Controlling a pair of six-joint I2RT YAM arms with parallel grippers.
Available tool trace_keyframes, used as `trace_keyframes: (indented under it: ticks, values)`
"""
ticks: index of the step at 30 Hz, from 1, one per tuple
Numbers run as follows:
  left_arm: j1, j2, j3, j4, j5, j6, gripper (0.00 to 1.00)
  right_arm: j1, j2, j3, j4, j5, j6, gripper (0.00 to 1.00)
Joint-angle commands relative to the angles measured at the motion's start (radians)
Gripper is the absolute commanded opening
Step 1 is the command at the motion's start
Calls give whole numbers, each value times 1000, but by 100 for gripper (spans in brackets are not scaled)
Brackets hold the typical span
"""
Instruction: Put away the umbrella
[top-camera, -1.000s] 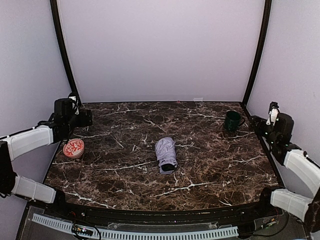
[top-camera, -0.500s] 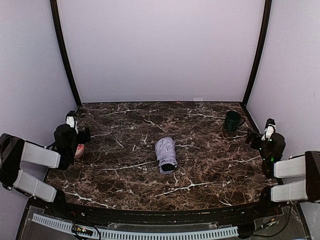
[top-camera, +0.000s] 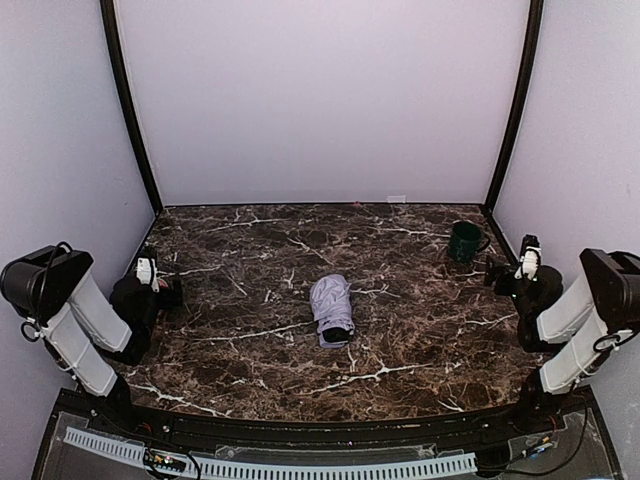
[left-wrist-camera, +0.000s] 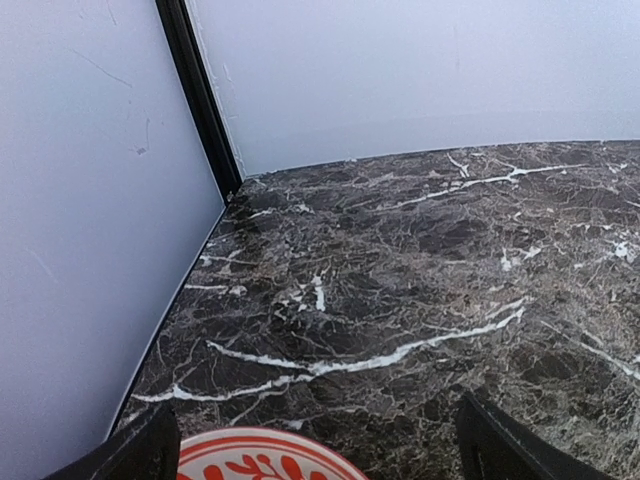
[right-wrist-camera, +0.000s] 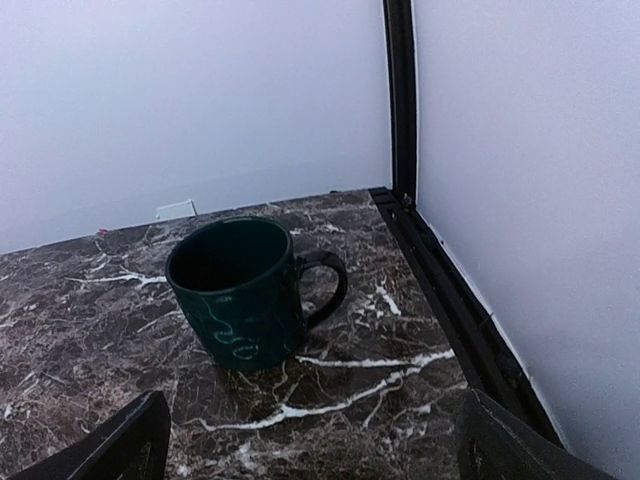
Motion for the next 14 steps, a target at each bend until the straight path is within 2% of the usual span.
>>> trace_keyframes:
  ticks: [1,3,14]
  values:
    - [8,-45,46,62,2,0,99,2,-16,41,45,-23,-30,100]
    - [16,-29,61,65,12,6,99,5,4,43,77,-19,-28,100]
    - [37,-46,92,-21,37,-22,99,26,-4,65,19,5,-49,100]
